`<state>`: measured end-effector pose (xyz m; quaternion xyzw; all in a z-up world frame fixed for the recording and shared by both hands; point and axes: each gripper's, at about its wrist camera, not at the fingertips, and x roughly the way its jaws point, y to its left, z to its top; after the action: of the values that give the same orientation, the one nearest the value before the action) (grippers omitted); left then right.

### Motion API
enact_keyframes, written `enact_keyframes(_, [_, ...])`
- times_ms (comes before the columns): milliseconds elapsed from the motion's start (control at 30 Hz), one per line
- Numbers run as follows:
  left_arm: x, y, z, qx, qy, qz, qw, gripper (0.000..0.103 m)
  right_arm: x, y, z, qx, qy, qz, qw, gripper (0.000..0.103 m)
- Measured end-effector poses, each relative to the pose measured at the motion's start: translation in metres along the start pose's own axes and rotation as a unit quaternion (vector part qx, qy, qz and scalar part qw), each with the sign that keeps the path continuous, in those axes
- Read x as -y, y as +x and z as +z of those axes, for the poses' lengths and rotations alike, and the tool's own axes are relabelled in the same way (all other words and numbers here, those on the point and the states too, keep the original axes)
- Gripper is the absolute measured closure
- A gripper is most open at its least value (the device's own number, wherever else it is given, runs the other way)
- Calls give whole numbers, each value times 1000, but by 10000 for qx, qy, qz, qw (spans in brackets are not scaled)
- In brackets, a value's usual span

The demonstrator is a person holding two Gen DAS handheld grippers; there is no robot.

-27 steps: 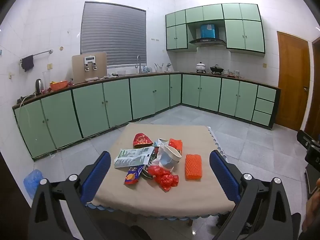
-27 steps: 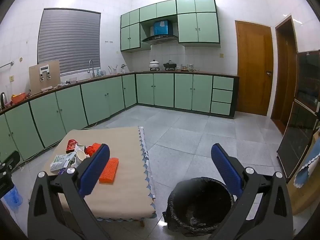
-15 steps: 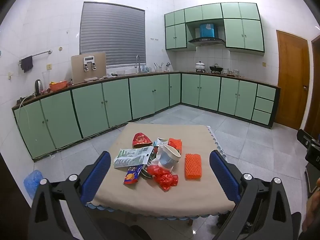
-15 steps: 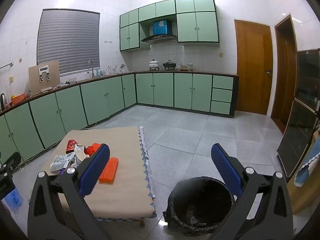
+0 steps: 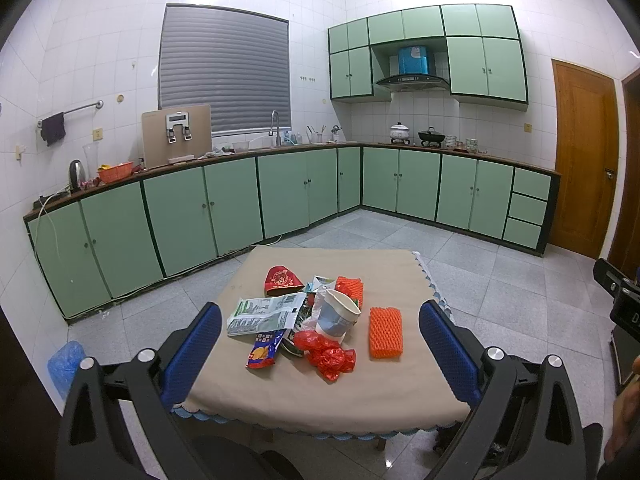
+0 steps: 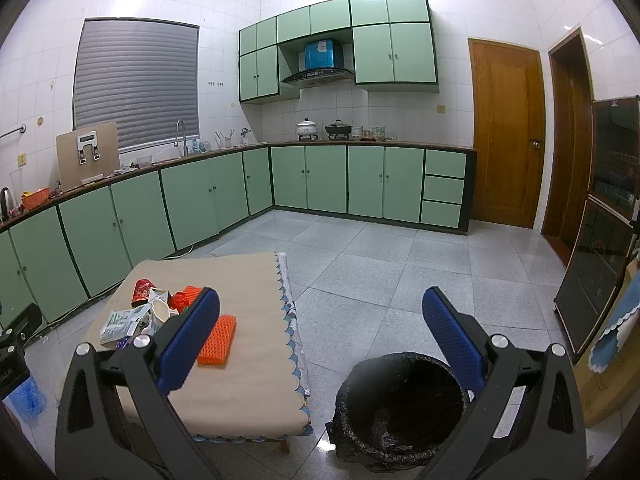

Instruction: Collect trash

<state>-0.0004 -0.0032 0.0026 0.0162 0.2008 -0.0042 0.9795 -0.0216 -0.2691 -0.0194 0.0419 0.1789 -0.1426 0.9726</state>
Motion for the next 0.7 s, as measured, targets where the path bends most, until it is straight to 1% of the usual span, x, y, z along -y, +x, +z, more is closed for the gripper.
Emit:
enact_keyframes(467, [3, 0, 0, -9, 20, 8, 10000, 6, -1, -1, 5, -5, -8, 28, 10000, 5])
enact_keyframes(700, [-5, 5, -2, -70, 13, 73, 9999, 6, -5, -2, 6, -48, -28, 58, 10000, 5])
